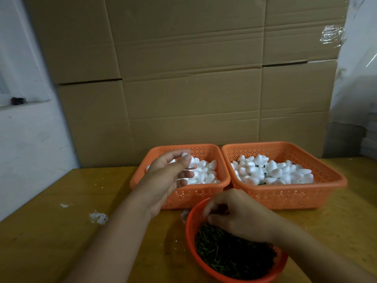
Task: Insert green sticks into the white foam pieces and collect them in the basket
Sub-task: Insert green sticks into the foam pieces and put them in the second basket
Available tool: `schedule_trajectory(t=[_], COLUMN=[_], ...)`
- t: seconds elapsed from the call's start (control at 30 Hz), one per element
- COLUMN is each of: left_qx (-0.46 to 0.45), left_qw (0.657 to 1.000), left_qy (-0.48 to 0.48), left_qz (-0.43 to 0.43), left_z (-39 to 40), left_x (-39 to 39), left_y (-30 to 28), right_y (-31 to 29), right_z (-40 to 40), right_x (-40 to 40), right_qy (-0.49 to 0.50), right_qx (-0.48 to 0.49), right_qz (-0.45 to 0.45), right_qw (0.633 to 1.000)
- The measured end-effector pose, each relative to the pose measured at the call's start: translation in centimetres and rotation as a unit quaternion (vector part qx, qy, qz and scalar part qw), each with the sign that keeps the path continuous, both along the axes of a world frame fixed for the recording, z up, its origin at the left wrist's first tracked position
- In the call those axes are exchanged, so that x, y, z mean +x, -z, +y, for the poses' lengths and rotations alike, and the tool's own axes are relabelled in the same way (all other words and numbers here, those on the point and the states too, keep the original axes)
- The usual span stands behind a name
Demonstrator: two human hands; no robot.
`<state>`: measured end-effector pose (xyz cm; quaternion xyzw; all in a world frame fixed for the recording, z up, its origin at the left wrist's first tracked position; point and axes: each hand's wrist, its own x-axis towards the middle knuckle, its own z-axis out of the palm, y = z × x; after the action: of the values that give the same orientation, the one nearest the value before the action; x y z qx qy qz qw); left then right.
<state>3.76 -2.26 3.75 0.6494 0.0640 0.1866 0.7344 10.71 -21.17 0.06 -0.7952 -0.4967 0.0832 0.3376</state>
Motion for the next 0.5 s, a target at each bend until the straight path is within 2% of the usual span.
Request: schedule_trajectory(t=[0.03,0.07,0.1,0.13,0.2,0.27,0.33,0.4,0.5], left_qx=[-0.034,-0.062,-0.083,-0.098,-0.106,-0.096,-0.083,-0.077,-0.067], left_qw=[0.999,0.998,0.996,0.994,0.993,0.993,0.994,0.993,0.993], left_qy=[0.007,0.018,0.03,0.04,0.056,0.068,0.077,0.085,0.1], left_qz=[0.008,0.013,0.015,0.017,0.017,0.016,0.012,0.01,0.009], left_z=[0.0,-0.1,-0.1,-0.2,-0.2,-0.1,0.0,0.1,0.1], left_x=[0.0,0.1,0.1,0.1,0.1,0.0,-0.1,-0.3,-0.5], left_y=[-0.1,-0.1,-0.1,-0.1,-0.1,-0.1,-0.1,-0.3,-0.5], right_y=[-0.4,-0.8,-1.3,-1.8,-2.6,-3.3,-3.9,-4.1,-4.1], right_z=[-0.1,-0.1,-0.1,-0.1,-0.1,-0.2,-0.2,-0.2,-0.1], right_x=[0.0,-0.2,-0.3,-0.5,-0.9,-1.3,-1.6,-1.8,-1.8], right_qy=[-0.002,-0.007,-0.014,-0.021,-0.032,-0.039,-0.043,-0.043,-0.034], right_qx=[0.034,0.083,0.14,0.197,0.289,0.338,0.362,0.372,0.375], right_qz=[0.095,0.211,0.33,0.437,0.568,0.614,0.629,0.632,0.617], right_qw=[0.995,0.974,0.933,0.878,0.77,0.712,0.686,0.679,0.691])
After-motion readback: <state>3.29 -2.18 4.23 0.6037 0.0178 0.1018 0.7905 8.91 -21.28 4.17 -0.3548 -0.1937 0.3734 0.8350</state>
